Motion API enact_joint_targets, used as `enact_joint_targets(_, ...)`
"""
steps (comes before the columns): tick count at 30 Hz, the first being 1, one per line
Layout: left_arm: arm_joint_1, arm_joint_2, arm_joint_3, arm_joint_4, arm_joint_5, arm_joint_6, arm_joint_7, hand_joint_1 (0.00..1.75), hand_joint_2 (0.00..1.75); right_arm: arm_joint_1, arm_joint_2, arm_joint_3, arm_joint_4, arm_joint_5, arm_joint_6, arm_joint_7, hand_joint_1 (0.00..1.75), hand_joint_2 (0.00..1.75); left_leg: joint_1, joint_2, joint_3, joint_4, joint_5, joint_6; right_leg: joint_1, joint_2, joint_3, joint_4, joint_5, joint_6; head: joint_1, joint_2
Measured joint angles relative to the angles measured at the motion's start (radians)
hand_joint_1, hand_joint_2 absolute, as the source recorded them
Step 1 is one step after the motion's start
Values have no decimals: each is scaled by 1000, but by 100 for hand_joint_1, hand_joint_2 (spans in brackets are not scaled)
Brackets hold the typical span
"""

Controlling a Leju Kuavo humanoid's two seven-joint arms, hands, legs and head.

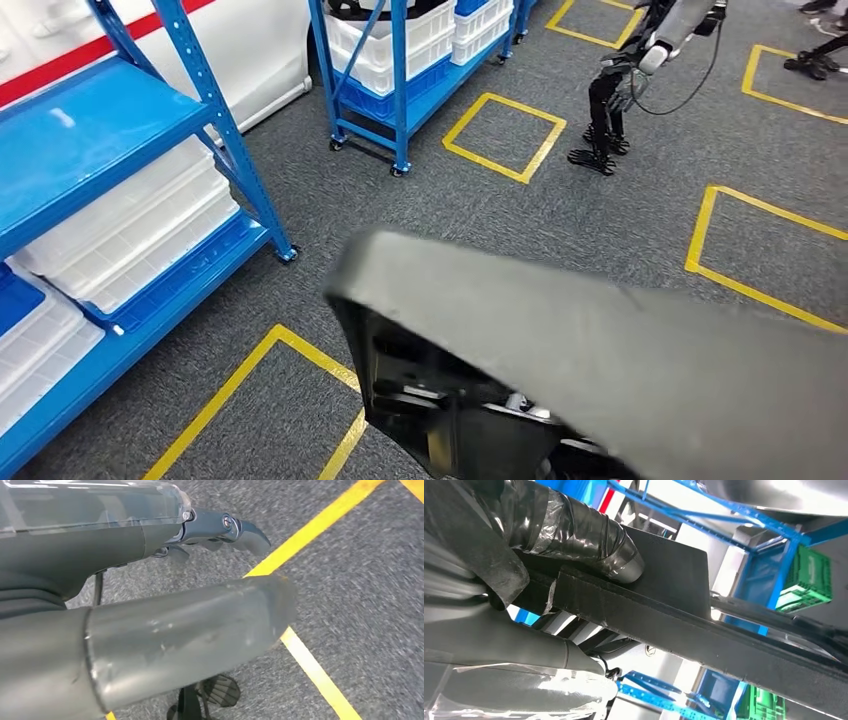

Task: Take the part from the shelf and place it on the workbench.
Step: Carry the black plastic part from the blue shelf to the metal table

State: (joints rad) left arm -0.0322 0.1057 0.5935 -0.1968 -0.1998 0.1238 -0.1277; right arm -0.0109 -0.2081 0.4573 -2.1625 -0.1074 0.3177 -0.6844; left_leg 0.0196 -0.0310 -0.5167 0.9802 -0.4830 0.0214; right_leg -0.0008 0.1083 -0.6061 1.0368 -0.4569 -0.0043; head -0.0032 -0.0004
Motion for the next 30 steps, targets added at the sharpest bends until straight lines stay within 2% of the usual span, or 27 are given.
enact_joint_targets(1, 0, -1, 1, 0, 1, -1, -2, 0, 0, -1, 3, -4, 1, 1, 6, -2, 175, 175, 1, 13, 2, -6, 3, 5, 2, -27, -18, 38, -23, 4, 0, 0)
enact_joint_targets(2, 1, -1, 4, 0, 1, -1, -4, 0, 0, 0, 6, -7, 3, 3, 12, -4, 175, 175, 0, 28, 4, -8, 4, 9, 1, -59, -46, 96, -56, 6, 0, 0)
enact_joint_targets(3, 4, -1, 7, 0, 2, -1, -6, 0, 0, -1, 10, -10, 5, 5, 16, -6, 175, 175, -2, 41, 4, -8, 3, 11, -1, -81, -80, 165, -89, 9, 0, 0)
enact_joint_targets(4, 6, -1, 11, 0, 2, -2, -7, 0, 0, 0, 13, -11, 6, 8, 19, -8, 175, 175, -4, 55, 4, -8, 2, 12, -5, -92, -110, 225, -111, 13, 0, 0)
enact_joint_targets(5, 7, -1, 15, 0, 3, -2, -8, 0, 0, 1, 16, -13, 8, 10, 21, -9, 175, 175, -5, 69, 4, -7, 1, 12, -9, -98, -128, 259, -117, 16, 0, 0)
enact_joint_targets(6, 6, 0, 17, 0, 3, -3, -9, 0, 0, 2, 17, -14, 10, 10, 22, -10, 175, 175, -6, 82, 6, -6, -2, 11, -13, -103, -124, 253, -102, 18, 0, 0)
enact_joint_targets(7, 5, 0, 19, 0, 4, -4, -10, 0, 0, 2, 19, -16, 10, 11, 22, -10, 175, 175, -6, 94, 9, -5, -5, 8, -16, -110, -99, 206, -71, 20, 0, 0)
enact_joint_targets(9, 3, 0, 20, 0, 5, -4, -11, 0, 0, 2, 21, -19, 11, 11, 22, -12, 175, 175, -8, 114, 18, -4, -13, 0, -13, -151, -21, 63, -12, 15, 0, 0)
enact_joint_targets(10, 3, 0, 21, 0, 5, -4, -12, 0, 0, 2, 23, -19, 11, 12, 22, -13, 175, 175, -10, 122, 21, -3, -17, -6, -9, -167, 5, 13, 1, 10, 0, 0)
enact_joint_targets(11, 3, 0, 23, 0, 6, -4, -13, 0, 0, 2, 24, -20, 11, 12, 22, -13, 175, 175, -11, 130, 24, -2, -20, -11, -4, -178, 17, -13, 4, 4, 0, 0)
enact_joint_targets(12, 2, 1, 24, 0, 7, -4, -15, 0, 0, 2, 25, -21, 11, 13, 22, -14, 175, 175, -13, 139, 26, -2, -22, -17, 1, -175, 16, -15, 1, -3, 0, 0)
enact_joint_targets(13, 0, 1, 25, 0, 9, -5, -17, 0, 0, 3, 27, -22, 11, 15, 22, -14, 175, 175, -12, 149, 28, -3, -24, -22, 2, -162, 14, -17, 2, -8, 0, 0)
enact_joint_targets(14, -3, 1, 27, -1, 12, -6, -20, 0, 0, 4, 28, -24, 11, 17, 22, -15, 175, 175, -11, 146, 30, 0, -29, -28, 1, -152, 14, -21, 4, -14, 0, 0)
enact_joint_targets(16, -6, 1, 33, -1, 16, -10, -25, 0, 0, 6, 31, -29, 10, 18, 22, -15, 175, 175, -5, 105, 12, 47, -65, -35, -3, -131, 17, -30, 9, -28, 0, 0)
enact_joint_targets(18, -2, 4, 40, -1, 15, -14, -30, 0, 0, 8, 34, -34, 11, 11, 27, -15, 175, 175, -2, 54, -48, 173, -131, -37, -3, -110, 17, -32, 12, -38, 0, 0)
enact_joint_targets(19, 1, 5, 42, -1, 14, -15, -32, 0, 0, 11, 35, -37, 13, 6, 31, -15, 175, 175, -2, 43, -83, 242, -158, -38, -2, -97, 16, -32, 12, -40, 0, 0)
enact_joint_targets(20, 4, 6, 43, -1, 13, -17, -35, 0, 0, 14, 35, -40, 16, 1, 37, -15, 175, 175, -2, 39, -108, 288, -166, -38, 0, -83, 15, -30, 12, -40, 0, 0)
enact_joint_targets(21, 5, 7, 43, -1, 12, -20, -38, 0, 0, 16, 35, -45, 20, -3, 43, -15, 175, 175, -2, 36, -117, 298, -154, -37, 0, -69, 15, -28, 12, -40, 0, 0)
enact_joint_targets(22, 5, 8, 44, -1, 11, -23, -42, 0, 0, 18, 35, -50, 24, -7, 49, -15, 175, 175, -2, 34, -107, 265, -122, -36, 0, -55, 15, -24, 12, -39, 0, 0)
enact_joint_targets(23, 4, 9, 45, -1, 11, -25, -46, 0, 0, 20, 37, -56, 30, -11, 55, -15, 175, 175, 0, 24, -82, 201, -79, -35, 0, -42, 14, -20, 11, -38, 0, 0)
enact_joint_targets(25, 4, 13, 48, -2, 9, -25, -50, 0, 0, 22, 43, -68, 42, -17, 66, -14, 175, 175, 2, -22, -31, 76, -25, -31, 0, -16, 9, -10, 9, -31, 0, 0)
enact_joint_targets(27, 5, 18, 52, -2, 8, -19, -50, 0, 0, 30, 54, -82, 55, -18, 73, -14, 175, 175, 0, -49, -15, 31, -19, -26, -3, 7, -1, -6, 12, -18, 0, 0)
enact_joint_targets(29, 5, 22, 57, -2, 5, -10, -49, 0, 0, 44, 64, -97, 64, -17, 78, -14, 175, 175, 0, -29, -12, 24, -13, -15, -6, 24, -7, -8, 18, -5, 0, 0)
enact_joint_targets(30, 4, 24, 61, -3, 4, -6, -49, 0, 0, 50, 68, -103, 67, -16, 82, -14, 175, 175, 1, -17, -10, 20, -9, -8, -4, 11, -11, -2, 14, -1, 0, 0)
